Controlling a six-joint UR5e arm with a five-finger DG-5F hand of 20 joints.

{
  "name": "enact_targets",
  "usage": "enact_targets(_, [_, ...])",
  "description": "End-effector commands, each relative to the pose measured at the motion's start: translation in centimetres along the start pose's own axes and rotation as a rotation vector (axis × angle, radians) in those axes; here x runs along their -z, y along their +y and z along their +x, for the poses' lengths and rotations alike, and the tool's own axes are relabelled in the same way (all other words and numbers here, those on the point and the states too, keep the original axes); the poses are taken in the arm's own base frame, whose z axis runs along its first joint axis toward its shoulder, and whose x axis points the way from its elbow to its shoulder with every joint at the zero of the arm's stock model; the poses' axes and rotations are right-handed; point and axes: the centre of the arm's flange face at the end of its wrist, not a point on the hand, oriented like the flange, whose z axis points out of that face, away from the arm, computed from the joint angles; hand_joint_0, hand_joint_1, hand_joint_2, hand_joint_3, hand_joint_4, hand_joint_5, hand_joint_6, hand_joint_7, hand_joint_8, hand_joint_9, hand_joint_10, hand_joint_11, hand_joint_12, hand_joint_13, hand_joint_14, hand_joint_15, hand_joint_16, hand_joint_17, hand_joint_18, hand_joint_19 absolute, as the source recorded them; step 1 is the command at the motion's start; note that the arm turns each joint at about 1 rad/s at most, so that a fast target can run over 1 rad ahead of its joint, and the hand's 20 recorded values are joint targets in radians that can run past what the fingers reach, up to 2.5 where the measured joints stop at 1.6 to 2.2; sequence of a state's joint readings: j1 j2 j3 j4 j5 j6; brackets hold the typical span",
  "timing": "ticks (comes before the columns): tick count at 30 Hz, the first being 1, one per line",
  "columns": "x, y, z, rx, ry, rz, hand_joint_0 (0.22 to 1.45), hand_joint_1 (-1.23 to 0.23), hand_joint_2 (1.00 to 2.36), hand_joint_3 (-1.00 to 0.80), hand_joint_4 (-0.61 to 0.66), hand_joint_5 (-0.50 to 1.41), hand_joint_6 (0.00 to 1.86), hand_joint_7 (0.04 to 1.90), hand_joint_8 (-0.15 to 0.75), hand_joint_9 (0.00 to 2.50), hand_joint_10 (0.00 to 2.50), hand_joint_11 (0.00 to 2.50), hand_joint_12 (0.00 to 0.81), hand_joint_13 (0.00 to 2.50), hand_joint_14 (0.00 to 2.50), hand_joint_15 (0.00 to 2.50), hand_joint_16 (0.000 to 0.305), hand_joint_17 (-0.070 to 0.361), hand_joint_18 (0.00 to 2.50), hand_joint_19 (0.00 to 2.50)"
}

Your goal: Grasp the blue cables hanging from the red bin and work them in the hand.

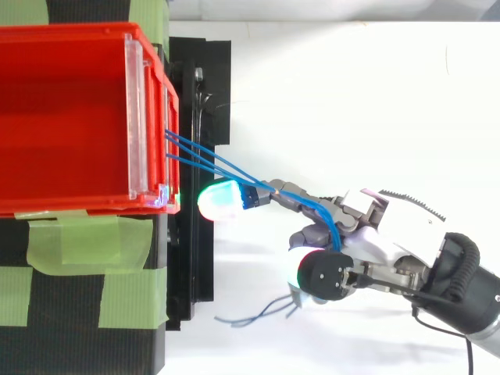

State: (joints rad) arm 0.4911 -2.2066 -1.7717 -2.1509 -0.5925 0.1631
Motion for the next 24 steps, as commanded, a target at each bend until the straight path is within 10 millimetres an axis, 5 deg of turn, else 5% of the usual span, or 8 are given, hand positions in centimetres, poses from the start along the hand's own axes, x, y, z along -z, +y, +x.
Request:
enact_targets(1, [0.6, 0.5, -0.6, 0.041, 0.007, 0.065, 0.80, -0.52, 1.00, -0.98, 0.31, -0.05, 0.01, 0.82, 0.360, 0.74, 1.71, 1.57, 0.430, 1.00, 2.00, 1.33, 0.057, 0.129, 1.29, 1.56])
enact_targets(4, [0.9, 0.4, -1.0, 0.036, 0.009, 0.094, 0.80, -0.53, 1.00, -0.99, 0.32, -0.03, 0.01, 0.85, 0.365, 0.68, 2.14, 1.61, 0.425, 0.92, 2.43, 1.34, 0.055, 0.123, 1.39, 1.85])
enact_targets(7, [1.0, 0.3, -1.1, 0.024, 0.006, 0.101, 0.80, -0.53, 1.00, -0.99, 0.33, -0.02, 0.01, 0.87, 0.366, 0.63, 2.50, 1.66, 0.432, 0.86, 2.50, 1.39, 0.054, 0.120, 1.37, 1.87])
enact_targets(13, [1.1, 0.8, -1.2, 0.012, 0.000, 0.111, 0.80, -0.53, 1.00, -0.98, 0.37, 0.04, 0.01, 0.93, 0.374, 0.59, 2.50, 1.97, 0.502, 1.00, 2.50, 1.64, 0.065, 0.145, 1.32, 1.26])
enact_targets(19, [1.0, 1.7, -0.9, 0.007, -0.001, 0.106, 0.79, -0.52, 1.00, -0.98, 0.40, 0.14, 0.01, 0.96, 0.440, 0.93, 2.50, 2.50, 0.712, 1.45, 2.50, 1.91, 0.082, 0.186, 1.74, 1.01])
enact_targets(20, [1.1, 1.7, -1.0, 0.010, -0.001, 0.108, 0.78, -0.52, 1.00, -0.98, 0.40, 0.18, 0.01, 0.96, 0.463, 1.09, 2.50, 2.50, 0.758, 1.63, 2.50, 1.94, 0.245, 0.184, 1.93, 0.92])
enact_targets(24, [0.9, 1.8, -0.6, 0.009, 0.000, 0.105, 0.77, -0.52, 1.00, -0.99, 0.41, 0.23, 0.01, 0.96, 0.487, 1.36, 2.50, 2.50, 0.777, 1.89, 2.50, 1.96, 0.249, 0.187, 2.26, 0.79])
